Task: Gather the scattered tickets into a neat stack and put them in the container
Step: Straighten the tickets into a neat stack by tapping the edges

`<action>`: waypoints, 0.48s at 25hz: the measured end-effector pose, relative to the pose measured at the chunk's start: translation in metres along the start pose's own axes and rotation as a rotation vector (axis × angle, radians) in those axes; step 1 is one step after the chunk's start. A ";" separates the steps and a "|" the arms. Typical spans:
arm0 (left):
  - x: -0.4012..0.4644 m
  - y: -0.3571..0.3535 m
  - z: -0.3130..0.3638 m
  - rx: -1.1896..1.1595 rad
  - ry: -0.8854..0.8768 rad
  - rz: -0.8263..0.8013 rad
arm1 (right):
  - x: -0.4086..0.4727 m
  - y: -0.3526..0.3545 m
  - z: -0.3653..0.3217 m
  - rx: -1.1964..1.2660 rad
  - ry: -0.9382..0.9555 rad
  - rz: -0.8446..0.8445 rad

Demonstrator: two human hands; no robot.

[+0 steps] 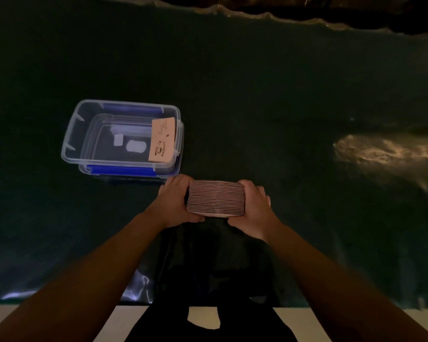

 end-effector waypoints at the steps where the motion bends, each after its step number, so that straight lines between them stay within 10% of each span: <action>1: -0.003 0.004 0.001 -0.059 -0.004 0.003 | -0.001 0.003 -0.005 0.029 -0.008 0.001; 12: -0.047 0.112 0.010 -1.064 0.053 0.067 | 0.011 0.019 -0.119 0.680 -0.149 -0.121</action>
Point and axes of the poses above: each hand's wrist, its own x-axis towards the middle knuckle, its own y-axis out of the back of the hand, z = x × y, the point moved 9 cm from there along x, towards the middle knuckle, and after that the axes turned 4 degrees about y, right-handed, at the moved point
